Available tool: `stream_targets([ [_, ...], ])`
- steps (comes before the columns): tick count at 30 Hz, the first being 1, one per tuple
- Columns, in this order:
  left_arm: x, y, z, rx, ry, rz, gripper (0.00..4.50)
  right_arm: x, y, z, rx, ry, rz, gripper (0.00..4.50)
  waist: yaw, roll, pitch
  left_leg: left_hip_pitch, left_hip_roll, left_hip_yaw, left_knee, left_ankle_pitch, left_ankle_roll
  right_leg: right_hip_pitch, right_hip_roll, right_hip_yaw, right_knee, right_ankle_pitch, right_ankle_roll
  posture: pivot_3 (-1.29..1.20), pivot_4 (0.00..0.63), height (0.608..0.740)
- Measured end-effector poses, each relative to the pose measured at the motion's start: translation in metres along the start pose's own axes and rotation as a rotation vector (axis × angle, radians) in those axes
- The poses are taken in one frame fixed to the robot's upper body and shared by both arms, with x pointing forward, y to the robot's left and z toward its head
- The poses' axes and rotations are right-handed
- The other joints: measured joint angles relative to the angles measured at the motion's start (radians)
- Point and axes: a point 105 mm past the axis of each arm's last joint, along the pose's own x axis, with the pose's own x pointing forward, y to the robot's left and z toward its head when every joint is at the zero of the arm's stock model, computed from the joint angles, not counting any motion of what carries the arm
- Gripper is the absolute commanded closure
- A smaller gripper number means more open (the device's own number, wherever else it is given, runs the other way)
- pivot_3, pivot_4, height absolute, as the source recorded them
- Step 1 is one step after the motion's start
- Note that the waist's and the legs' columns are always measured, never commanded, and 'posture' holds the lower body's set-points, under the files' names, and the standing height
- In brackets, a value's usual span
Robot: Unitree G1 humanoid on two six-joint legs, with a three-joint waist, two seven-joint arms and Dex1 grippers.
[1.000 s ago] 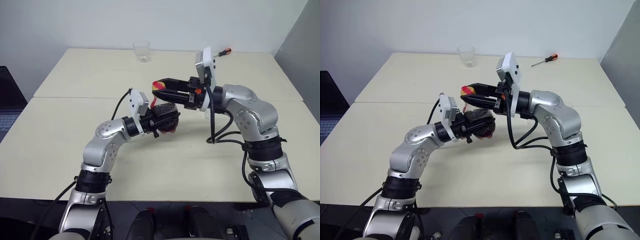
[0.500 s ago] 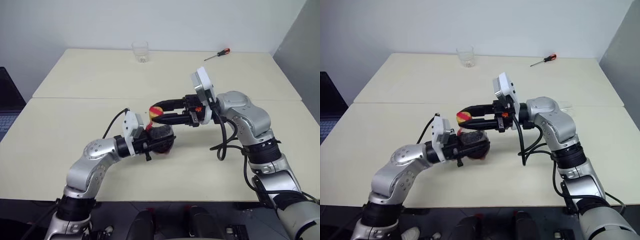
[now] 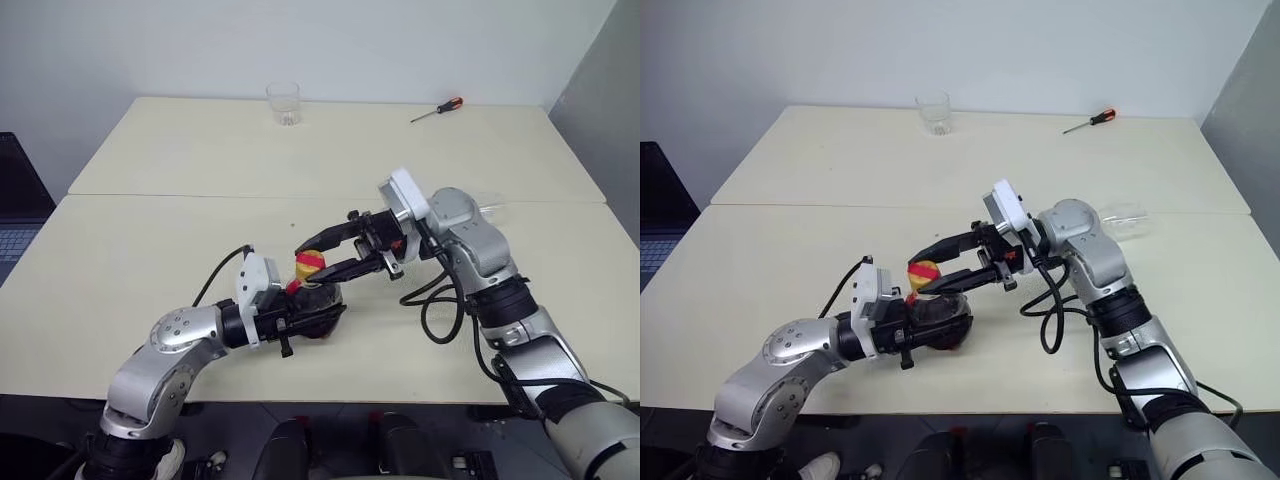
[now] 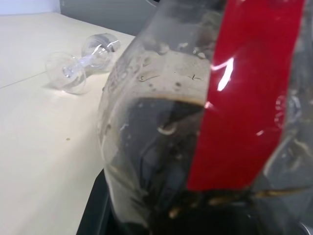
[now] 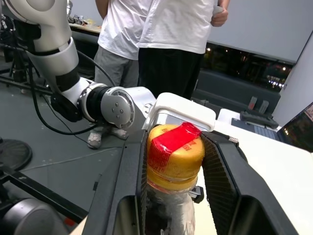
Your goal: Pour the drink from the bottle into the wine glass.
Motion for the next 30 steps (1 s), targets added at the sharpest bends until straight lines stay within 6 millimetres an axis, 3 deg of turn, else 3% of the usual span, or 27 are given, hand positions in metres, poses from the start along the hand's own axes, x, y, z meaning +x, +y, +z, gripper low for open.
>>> stream_targets([
  [6,0.004,-0.006,0.005,-0.014,-0.041,-0.032,2.84,-0.006,-0.002,-0.005,-0.013,0.055,-0.015,0.05,0.0,0.0,0.0,0.0,0.0,0.0,0.0,0.0,0.0,0.0,0.0,0.0,0.0,0.0,0.0,0.0,0.15,0.74],
  [13,0.009,0.0,0.02,0.03,-0.071,-0.042,2.84,-0.025,0.005,-0.001,0.081,0.111,-0.106,0.02,0.004,0.0,0.0,0.0,0.0,0.0,0.0,0.0,0.0,0.0,0.0,0.0,0.0,0.0,0.0,0.0,0.15,0.74],
  [17,0.01,0.025,0.022,0.036,-0.081,0.029,2.84,-0.036,0.01,0.008,0.18,0.12,-0.235,0.02,0.004,0.0,0.0,0.0,0.0,-0.001,0.001,0.0,0.0,0.0,0.0,-0.001,0.001,0.0,0.0,0.0,0.15,0.74],
  [23,0.009,0.063,0.01,0.036,-0.073,0.148,2.84,-0.045,-0.001,0.019,0.26,0.109,-0.465,0.02,0.001,0.0,0.0,-0.001,0.0,0.0,0.0,0.0,0.0,0.0,0.0,0.0,0.0,0.0,0.0,0.0,0.15,0.74],
  [30,0.028,0.081,0.025,0.093,-0.128,0.164,2.84,-0.036,-0.021,0.024,0.285,0.052,-0.683,0.02,0.002,0.0,0.0,-0.001,-0.001,0.0,0.0,0.0,0.0,0.0,0.0,0.0,0.0,0.0,0.0,0.0,0.15,0.74],
])
